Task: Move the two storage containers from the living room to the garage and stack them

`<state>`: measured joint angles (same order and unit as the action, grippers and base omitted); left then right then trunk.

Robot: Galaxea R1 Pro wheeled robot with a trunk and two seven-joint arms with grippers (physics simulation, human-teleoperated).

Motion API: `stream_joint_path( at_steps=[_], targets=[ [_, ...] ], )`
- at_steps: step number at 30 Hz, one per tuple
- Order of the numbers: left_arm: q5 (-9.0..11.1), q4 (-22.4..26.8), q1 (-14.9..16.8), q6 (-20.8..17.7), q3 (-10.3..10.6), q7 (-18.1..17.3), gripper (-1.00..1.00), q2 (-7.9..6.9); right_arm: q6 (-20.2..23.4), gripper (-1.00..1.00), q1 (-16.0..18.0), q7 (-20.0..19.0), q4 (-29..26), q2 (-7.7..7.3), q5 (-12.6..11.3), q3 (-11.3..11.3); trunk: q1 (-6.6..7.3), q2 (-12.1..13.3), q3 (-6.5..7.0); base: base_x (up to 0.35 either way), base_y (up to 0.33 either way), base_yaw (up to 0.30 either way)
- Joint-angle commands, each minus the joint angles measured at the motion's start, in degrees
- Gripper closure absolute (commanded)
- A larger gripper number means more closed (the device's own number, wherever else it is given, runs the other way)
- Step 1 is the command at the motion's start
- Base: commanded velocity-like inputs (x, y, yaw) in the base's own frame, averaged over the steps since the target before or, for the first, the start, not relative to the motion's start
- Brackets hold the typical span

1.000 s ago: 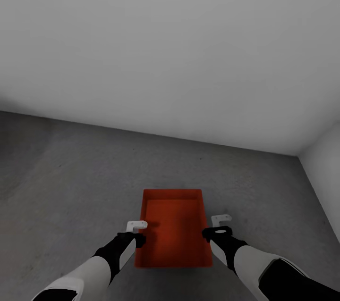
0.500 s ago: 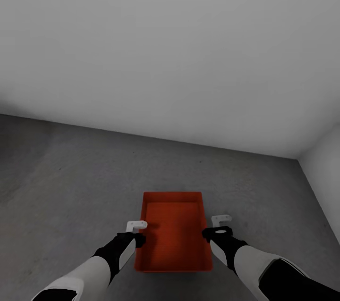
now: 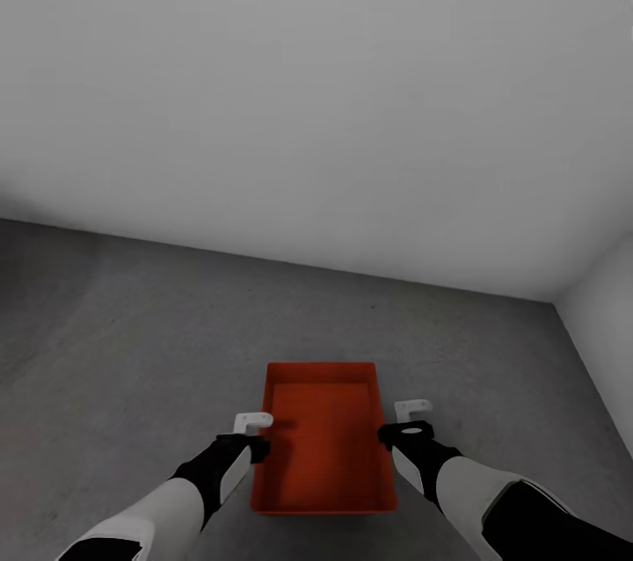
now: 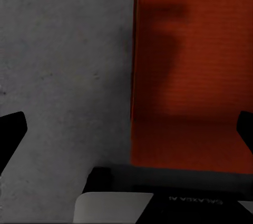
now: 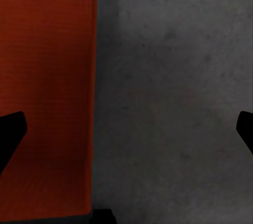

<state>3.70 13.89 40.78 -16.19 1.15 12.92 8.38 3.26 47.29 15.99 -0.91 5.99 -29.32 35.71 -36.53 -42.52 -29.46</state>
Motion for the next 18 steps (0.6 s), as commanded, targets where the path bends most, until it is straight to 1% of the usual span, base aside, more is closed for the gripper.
stream_joint_path(
  at_steps=[1, 3, 4, 7, 10, 13, 14, 15, 16, 17, 18],
  targets=[
    [0.56, -0.03, 0.00, -0.25, 0.15, 0.27, -1.00, -0.17, 0.38, -1.00, 0.02, 0.27, -0.05, 0.00, -0.38, 0.48, -0.01, -0.05, 0.04, 0.000, 0.000, 0.000],
    [1.35, -0.33, 0.00, -0.17, 0.13, 0.27, -1.00, -0.64, 0.41, -1.00, 0.04, 0.27, 0.40, -0.01, -0.38, 0.44, -0.01, -0.05, 0.22, 0.000, 0.000, 0.000],
    [2.01, -0.63, 0.00, -0.14, 0.15, 0.27, -1.00, -0.88, 0.42, -1.00, 0.05, 0.27, 0.71, -0.03, -0.39, 0.43, -0.01, -0.05, 0.31, 0.000, 0.000, 0.000],
    [4.48, -2.72, 0.00, 0.04, 0.16, 0.20, -1.00, -2.29, 0.43, -1.00, 0.01, 0.27, 1.17, -0.07, -0.39, 0.41, -0.01, -0.05, 0.58, 0.000, 0.000, 0.000],
    [6.72, -6.20, 0.00, 0.50, 0.17, -0.31, -1.00, -4.13, 0.35, -1.00, -0.05, 0.27, 1.55, -0.09, -0.39, 0.41, -0.01, -0.05, 0.84, 0.000, 0.000, 0.000],
    [8.69, -9.72, 0.01, 2.39, 0.20, -1.41, -1.00, -6.27, 0.28, -1.00, -0.14, 0.27, 2.04, -0.10, -0.39, 0.41, -0.01, -0.05, 1.11, 0.000, 0.000, 0.000],
    [9.12, -10.82, 0.01, 3.22, 0.21, -1.87, -1.00, -6.86, 0.27, -1.00, -0.19, 0.26, 2.11, -0.12, -0.39, 0.41, -0.01, -0.05, 1.20, 0.000, 0.000, 0.000],
    [9.28, -11.36, 0.01, 3.60, 0.22, -2.13, -1.00, -7.14, 0.27, -1.00, -0.21, 0.24, 2.13, -0.13, -0.39, 0.41, -0.01, -0.05, 1.29, 0.000, 0.000, 0.000],
    [9.69, -12.80, 0.01, 4.63, 0.24, -3.17, -1.00, -8.35, 0.28, -1.00, -0.30, 0.21, 2.19, -0.21, -0.43, 0.41, -0.01, -0.05, 1.38, 0.000, 0.000, 0.000],
    [9.76, -13.00, 0.01, 4.78, 0.24, -3.43, -1.00, -8.62, 0.31, -1.00, -0.31, 0.21, 2.21, -0.22, -0.44, 0.41, -0.01, -0.05, 1.47, 0.000, 0.000, 0.000],
    [9.88, -13.40, -0.09, 5.11, 0.22, -4.17, -1.00, -9.23, 0.46, -1.00, -0.33, 0.17, 2.25, -0.25, -0.46, 0.41, -0.01, -0.05, 1.55, 0.000, 0.000, 0.000]
  ],
)
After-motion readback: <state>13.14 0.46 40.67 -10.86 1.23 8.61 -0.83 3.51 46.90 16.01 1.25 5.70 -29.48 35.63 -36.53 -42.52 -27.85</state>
